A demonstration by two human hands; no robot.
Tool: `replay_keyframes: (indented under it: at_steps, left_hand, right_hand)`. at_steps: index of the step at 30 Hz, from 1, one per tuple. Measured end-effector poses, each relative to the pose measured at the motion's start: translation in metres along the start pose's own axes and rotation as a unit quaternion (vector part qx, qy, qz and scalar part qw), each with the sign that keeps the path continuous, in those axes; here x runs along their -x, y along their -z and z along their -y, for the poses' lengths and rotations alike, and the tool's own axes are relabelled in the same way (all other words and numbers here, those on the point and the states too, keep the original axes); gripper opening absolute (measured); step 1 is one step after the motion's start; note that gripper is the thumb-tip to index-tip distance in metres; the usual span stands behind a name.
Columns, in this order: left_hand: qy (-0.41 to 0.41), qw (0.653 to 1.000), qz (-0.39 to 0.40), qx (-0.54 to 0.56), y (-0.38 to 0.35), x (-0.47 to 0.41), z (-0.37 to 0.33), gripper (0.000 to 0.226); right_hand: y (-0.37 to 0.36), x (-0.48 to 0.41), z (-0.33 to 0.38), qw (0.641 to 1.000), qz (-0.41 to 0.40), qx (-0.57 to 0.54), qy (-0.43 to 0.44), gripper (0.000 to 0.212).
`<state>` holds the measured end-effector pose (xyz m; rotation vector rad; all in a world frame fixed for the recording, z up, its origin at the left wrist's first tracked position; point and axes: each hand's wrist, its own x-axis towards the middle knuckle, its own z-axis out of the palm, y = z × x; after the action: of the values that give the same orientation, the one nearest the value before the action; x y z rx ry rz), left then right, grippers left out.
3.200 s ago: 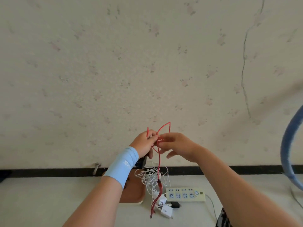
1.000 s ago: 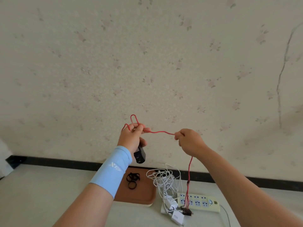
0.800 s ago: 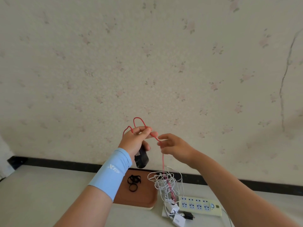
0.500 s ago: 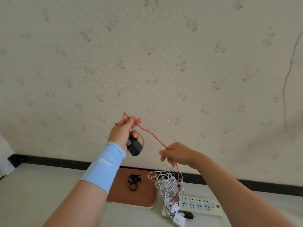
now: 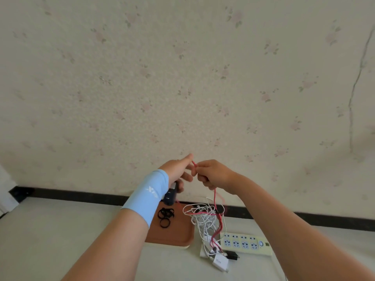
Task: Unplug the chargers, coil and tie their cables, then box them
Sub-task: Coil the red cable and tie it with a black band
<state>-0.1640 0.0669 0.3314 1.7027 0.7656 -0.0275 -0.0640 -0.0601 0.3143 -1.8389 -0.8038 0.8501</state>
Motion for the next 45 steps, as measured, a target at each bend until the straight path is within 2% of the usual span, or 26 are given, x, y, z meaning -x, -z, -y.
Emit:
replay_keyframes:
  at_steps: [2, 7, 11, 15, 19, 23, 26, 28, 30, 35, 38, 41, 43, 45]
  left_hand:
    - [-0.01, 0.999, -0.017, 0.046, -0.014, -0.008, -0.003, 0.045]
    - [-0.005, 0.999, -0.018, 0.032, -0.031, -0.046, 0.0, 0.033]
    - [-0.038, 0.988, -0.061, 0.138, -0.035, -0.084, -0.008, 0.018]
    - [-0.01, 0.959, -0.07, 0.273, -0.032, -0.12, -0.001, 0.026]
    - [0.003, 0.945, -0.071, 0.318, -0.025, -0.144, 0.016, 0.028]
    - [0.026, 0.932, -0.084, 0.352, -0.02, -0.145, 0.036, 0.028]
    - [0.049, 0.916, -0.099, 0.387, -0.014, -0.132, 0.047, 0.028]
    - [0.047, 0.913, -0.1, 0.393, -0.013, -0.121, 0.049, 0.027]
    - [0.05, 0.914, -0.091, 0.393, -0.014, -0.109, 0.048, 0.026]
    - [0.111, 0.941, -0.072, 0.311, -0.03, -0.075, 0.048, 0.018]
    - [0.127, 0.954, -0.029, 0.27, -0.042, -0.052, 0.049, 0.005]
    - [0.091, 0.964, 0.011, 0.25, -0.046, -0.04, 0.042, 0.01]
    - [0.056, 0.959, 0.037, 0.274, -0.049, -0.037, 0.037, 0.014]
    - [0.023, 0.969, 0.053, 0.239, -0.051, -0.028, 0.032, 0.021]
  right_hand:
    - [0.001, -0.002, -0.005, 1.0, -0.004, -0.009, 0.013, 0.026]
    - [0.018, -0.016, -0.029, 1.0, -0.023, -0.005, 0.014, 0.027]
    - [0.027, -0.041, -0.05, 0.998, 0.001, -0.047, -0.051, 0.036]
    - [0.026, -0.075, -0.091, 0.989, 0.072, 0.036, -0.123, 0.018]
    - [0.026, -0.099, -0.136, 0.978, 0.102, 0.088, -0.159, 0.021]
    - [0.032, -0.103, -0.154, 0.974, 0.098, 0.027, -0.204, 0.025]
    - [0.026, -0.092, -0.156, 0.963, 0.136, 0.112, -0.201, 0.015]
    - [0.021, -0.086, -0.155, 0.955, 0.152, 0.158, -0.199, 0.017]
    - [0.02, -0.079, -0.147, 0.961, 0.124, 0.161, -0.188, 0.024]
    - [0.014, -0.049, -0.099, 0.989, 0.005, 0.053, -0.141, 0.036]
    - [0.009, -0.036, -0.073, 0.99, 0.001, -0.013, -0.138, 0.03]
    - [0.002, -0.025, -0.056, 0.989, -0.001, -0.101, -0.109, 0.014]
    - [0.0, -0.016, -0.049, 0.99, -0.073, -0.09, -0.08, 0.024]
    - [0.002, -0.009, -0.045, 0.988, -0.132, -0.033, -0.076, 0.039]
